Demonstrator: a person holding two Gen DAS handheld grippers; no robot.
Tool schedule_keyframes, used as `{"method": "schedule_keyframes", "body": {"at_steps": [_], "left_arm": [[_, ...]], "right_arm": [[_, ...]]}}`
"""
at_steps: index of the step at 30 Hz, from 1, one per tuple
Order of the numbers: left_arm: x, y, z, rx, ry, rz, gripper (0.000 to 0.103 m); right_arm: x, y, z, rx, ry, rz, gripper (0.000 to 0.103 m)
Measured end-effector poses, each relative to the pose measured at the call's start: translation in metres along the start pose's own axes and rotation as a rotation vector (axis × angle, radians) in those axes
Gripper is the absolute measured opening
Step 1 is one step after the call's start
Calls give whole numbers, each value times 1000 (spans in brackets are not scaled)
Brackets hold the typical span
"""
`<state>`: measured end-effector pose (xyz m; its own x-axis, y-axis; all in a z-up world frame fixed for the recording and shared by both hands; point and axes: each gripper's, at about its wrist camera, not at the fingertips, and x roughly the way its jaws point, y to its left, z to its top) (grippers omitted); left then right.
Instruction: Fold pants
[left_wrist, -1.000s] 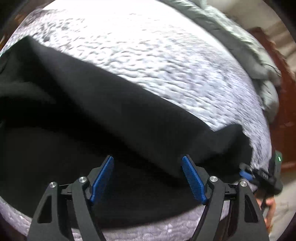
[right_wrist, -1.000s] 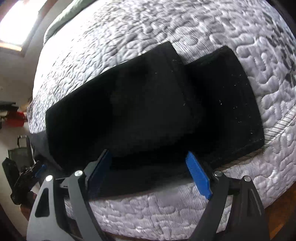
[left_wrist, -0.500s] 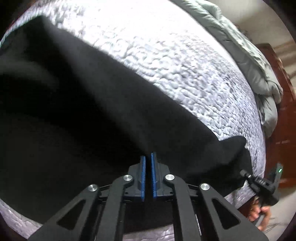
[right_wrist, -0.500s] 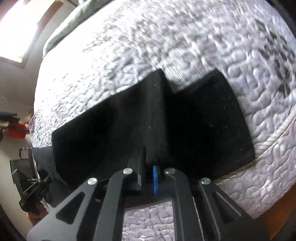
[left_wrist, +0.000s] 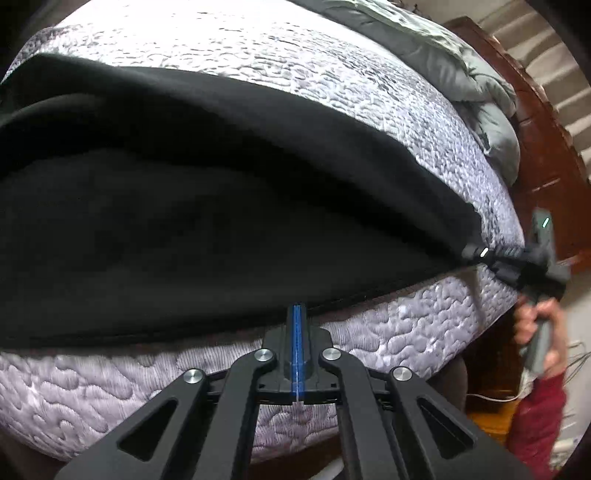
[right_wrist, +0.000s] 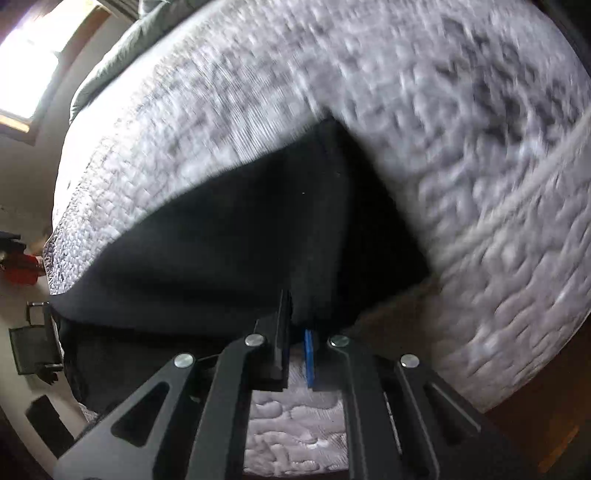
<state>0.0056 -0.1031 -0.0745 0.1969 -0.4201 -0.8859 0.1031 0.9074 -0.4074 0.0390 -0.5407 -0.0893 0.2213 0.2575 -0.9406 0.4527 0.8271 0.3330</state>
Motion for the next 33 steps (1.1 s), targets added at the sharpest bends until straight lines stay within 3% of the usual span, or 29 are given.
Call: {"method": "schedule_keyframes", "body": {"at_steps": [1,2,3,5,7,9,13,16,17,19,20,21,22,24,26,27,30,33], "left_arm": [[-1,2,10,0,-9,17,0],[-6,4,20,0,-26,42,11],[-8,5,31,0,-47,66,38],[-8,9,56,0,-70,121,80],[-5,20,83,-31,-92,159,78],[-2,29,100,-84,-85,142,78],[27,46,126,-238,28,86,78],[42,55,135,-301,70,82,77],[41,59,138,-325,60,72,73],[35,64,141,-361,34,53,43],[34,66,140,-361,28,23,21],[33,67,141,-356,30,16,10],[29,67,140,-354,11,6,8],[23,66,136,-349,-17,-9,5],[9,58,120,-331,-103,-12,5],[-6,44,106,-265,-182,22,5],[-30,14,54,-137,-313,82,5],[-21,13,12,-92,-287,98,6]], "right_arm": [[4,-4,-3,12,-3,13,5],[4,-10,-9,19,-14,25,5],[4,-11,-10,25,-20,35,5],[2,-14,-10,34,-24,42,5],[0,-11,-15,29,-22,34,5],[-1,-12,-14,23,-19,33,5],[2,-17,-10,37,-12,50,5],[-1,-17,-11,25,-11,45,5],[-1,-17,-10,23,-10,47,5],[-1,-18,-10,26,-5,54,5],[-1,-19,-9,27,-2,56,5],[-2,-19,-8,27,1,56,5],[-3,-18,-8,22,0,51,5],[-7,-13,-5,10,-7,44,5],[-16,-10,-2,2,-21,50,5],[-21,-10,-1,1,-27,58,5],[-37,-9,1,-22,-54,42,6],[-39,-17,2,-28,-61,-20,6]]}}
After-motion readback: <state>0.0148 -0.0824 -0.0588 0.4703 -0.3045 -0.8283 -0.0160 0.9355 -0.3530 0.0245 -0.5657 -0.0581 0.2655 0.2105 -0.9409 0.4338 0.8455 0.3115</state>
